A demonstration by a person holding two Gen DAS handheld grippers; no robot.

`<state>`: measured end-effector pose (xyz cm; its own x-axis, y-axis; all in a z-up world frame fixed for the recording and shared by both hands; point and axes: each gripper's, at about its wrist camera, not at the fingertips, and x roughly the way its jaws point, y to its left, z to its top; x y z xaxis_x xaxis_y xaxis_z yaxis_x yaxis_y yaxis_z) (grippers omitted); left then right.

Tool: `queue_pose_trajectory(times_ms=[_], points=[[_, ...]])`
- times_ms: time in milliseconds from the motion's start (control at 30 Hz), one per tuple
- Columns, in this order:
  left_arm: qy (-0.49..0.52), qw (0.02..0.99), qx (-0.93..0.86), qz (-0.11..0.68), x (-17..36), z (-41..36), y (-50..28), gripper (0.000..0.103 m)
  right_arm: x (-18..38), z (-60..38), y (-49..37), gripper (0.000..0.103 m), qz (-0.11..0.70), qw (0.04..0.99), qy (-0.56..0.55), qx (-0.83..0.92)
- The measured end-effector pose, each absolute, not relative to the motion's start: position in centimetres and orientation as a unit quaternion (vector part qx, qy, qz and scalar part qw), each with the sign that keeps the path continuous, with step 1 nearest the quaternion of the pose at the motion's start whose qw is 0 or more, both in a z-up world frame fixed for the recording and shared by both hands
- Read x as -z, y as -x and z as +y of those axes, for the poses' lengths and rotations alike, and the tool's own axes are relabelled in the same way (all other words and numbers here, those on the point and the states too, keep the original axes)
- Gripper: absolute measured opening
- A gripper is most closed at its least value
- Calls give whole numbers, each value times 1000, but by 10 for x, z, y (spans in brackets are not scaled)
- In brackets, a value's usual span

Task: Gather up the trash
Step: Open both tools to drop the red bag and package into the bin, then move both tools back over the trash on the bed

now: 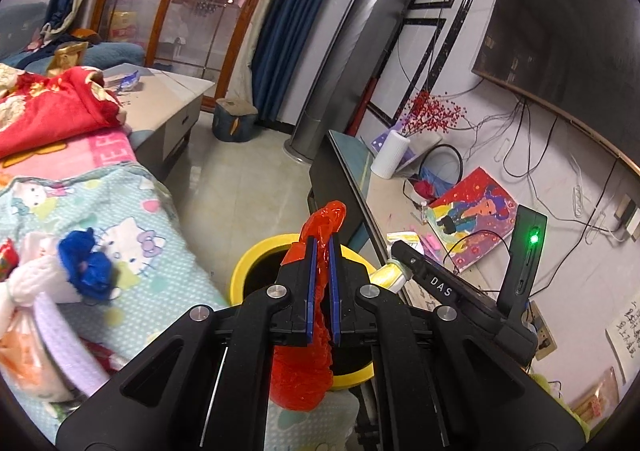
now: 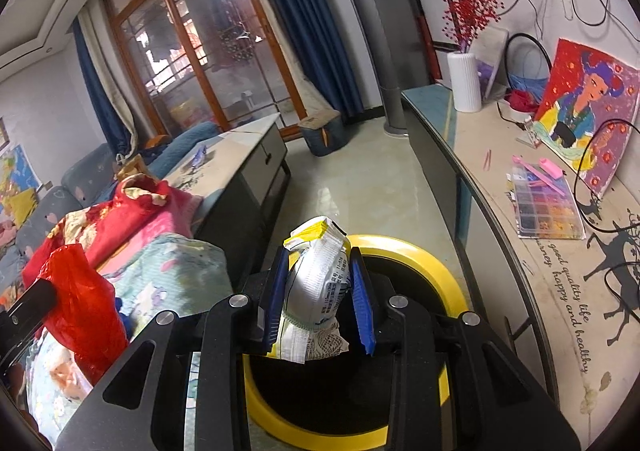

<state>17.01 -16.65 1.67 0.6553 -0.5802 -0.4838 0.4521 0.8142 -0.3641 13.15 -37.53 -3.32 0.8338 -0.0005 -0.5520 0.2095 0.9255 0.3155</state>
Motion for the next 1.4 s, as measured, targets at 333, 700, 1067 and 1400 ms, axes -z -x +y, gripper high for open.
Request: queue_pose_trajectory(times_ms=[333,700,1067,1400], points=[[103,897,291,317,2,-196,-189,3,58,-395,-138,32,307,928,-205,60],[126,902,242,334,11,-170,-196,89,65,-401,-137,52,312,921,-222,71],[106,926,202,300,-5,-133,-170,92,46,-365,-126,57,296,935,-192,26],[107,942,174,266,-22,-97,-148,92,25,-313,-118,60,282,946,-154,-36]])
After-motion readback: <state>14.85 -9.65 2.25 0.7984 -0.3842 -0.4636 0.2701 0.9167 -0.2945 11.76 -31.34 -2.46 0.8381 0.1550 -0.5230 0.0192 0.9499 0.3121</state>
